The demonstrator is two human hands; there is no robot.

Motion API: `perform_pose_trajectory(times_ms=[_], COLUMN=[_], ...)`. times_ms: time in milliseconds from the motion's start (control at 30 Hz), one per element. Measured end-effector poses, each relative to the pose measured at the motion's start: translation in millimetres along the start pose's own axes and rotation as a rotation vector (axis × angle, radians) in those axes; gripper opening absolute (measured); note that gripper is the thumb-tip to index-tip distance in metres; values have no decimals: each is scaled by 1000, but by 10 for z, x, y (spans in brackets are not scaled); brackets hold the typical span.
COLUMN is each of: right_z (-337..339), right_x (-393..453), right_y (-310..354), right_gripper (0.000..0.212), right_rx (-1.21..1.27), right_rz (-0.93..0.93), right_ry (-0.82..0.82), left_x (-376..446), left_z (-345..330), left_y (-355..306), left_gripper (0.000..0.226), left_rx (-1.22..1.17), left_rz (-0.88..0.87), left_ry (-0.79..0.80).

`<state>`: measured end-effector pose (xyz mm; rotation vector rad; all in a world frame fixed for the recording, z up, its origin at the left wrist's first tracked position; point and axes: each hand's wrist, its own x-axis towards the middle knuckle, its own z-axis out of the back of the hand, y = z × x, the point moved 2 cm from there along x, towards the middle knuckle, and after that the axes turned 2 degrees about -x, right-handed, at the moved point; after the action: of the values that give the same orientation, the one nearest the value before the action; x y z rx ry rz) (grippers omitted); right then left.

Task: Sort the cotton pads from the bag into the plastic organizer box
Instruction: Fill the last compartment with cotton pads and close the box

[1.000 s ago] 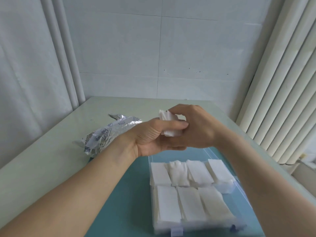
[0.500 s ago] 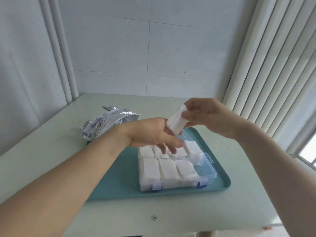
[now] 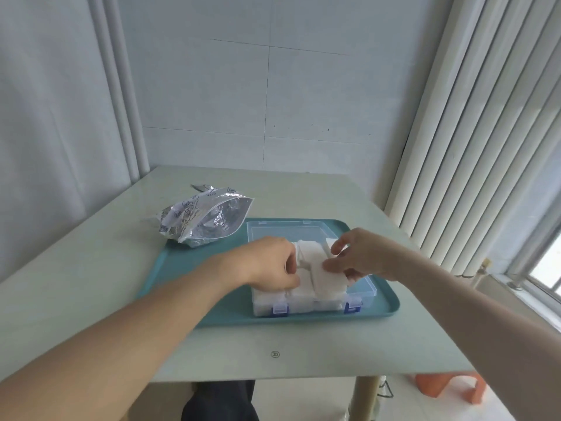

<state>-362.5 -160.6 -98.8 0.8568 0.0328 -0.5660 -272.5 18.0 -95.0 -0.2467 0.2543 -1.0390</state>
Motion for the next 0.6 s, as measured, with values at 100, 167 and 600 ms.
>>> perform_pose_trajectory(times_ms=[100,167,600], right_z=[45,154,205], right_x=[-30,-48,-150], right_y=[22,20,26], right_gripper=[36,34,13], right_rx=[49,64,-476], right_rz=[5,-6,-29], right_ry=[-7,-37,-162], left_x=[-13,-6,280], left_z=[-3,10,-273], left_y=[8,3,-300], left_gripper=[23,29,33], left_rx=[-3,27,110], left_rz=[22,25,-248], left_ry=[9,15,62])
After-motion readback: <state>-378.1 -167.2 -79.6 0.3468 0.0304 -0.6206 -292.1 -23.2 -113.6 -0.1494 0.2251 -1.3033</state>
